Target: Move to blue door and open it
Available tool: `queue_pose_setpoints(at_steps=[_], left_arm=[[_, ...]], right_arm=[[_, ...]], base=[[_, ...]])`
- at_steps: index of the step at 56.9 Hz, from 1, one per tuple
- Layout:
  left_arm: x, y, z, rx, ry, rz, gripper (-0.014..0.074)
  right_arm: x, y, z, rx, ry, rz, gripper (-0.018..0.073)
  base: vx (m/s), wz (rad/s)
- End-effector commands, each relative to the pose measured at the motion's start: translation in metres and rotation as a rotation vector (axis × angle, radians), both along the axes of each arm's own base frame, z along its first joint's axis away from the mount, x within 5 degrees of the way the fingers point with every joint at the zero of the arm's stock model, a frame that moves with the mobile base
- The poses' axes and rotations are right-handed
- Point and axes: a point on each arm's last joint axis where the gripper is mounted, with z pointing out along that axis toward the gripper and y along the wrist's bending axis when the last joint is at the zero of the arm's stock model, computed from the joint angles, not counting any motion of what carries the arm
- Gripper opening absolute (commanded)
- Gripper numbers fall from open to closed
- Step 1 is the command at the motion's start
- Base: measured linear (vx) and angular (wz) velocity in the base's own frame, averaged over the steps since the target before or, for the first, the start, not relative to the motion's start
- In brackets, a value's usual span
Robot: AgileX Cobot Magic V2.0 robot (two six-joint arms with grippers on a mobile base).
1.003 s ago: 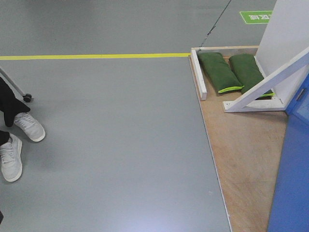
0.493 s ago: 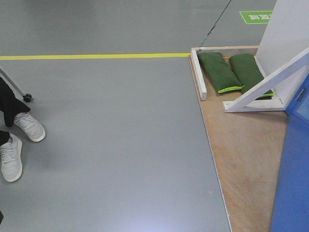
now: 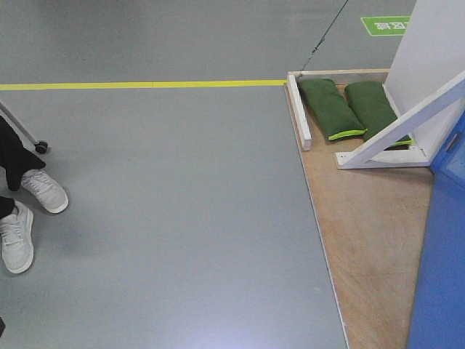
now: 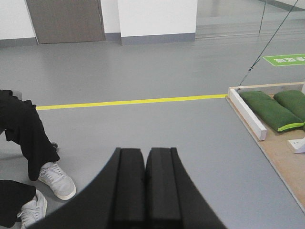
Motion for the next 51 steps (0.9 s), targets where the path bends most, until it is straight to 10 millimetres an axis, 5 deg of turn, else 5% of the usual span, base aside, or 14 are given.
queue_pose_setpoints(at_steps=[1, 17, 33, 51], left_arm=[[-0.001, -0.001, 0.017, -0.01, -0.123, -0.011, 0.0073], [-0.001, -0.001, 0.017, -0.01, -0.123, -0.011, 0.0073], [-0.001, -0.001, 0.017, -0.01, -0.123, -0.011, 0.0073], [-0.001, -0.001, 0.017, -0.01, -0.123, -0.011, 0.0073]], right_arm=[[-0.011, -0.004, 0.017, -0.088, -0.157, -0.15, 0.0012], [-0.015, -0.018, 0.036, -0.289, -0.278, -0.49, 0.0012], [0.0, -0.066, 0.035, -0.316, -0.141, -0.784, 0.0012], [-0.012, -0.12, 0.023, -0.272, -0.029, -1.056, 0.0012]], base=[[0.0, 0.0], [0.0, 0.0], [0.0, 0.0], [0.0, 0.0]])
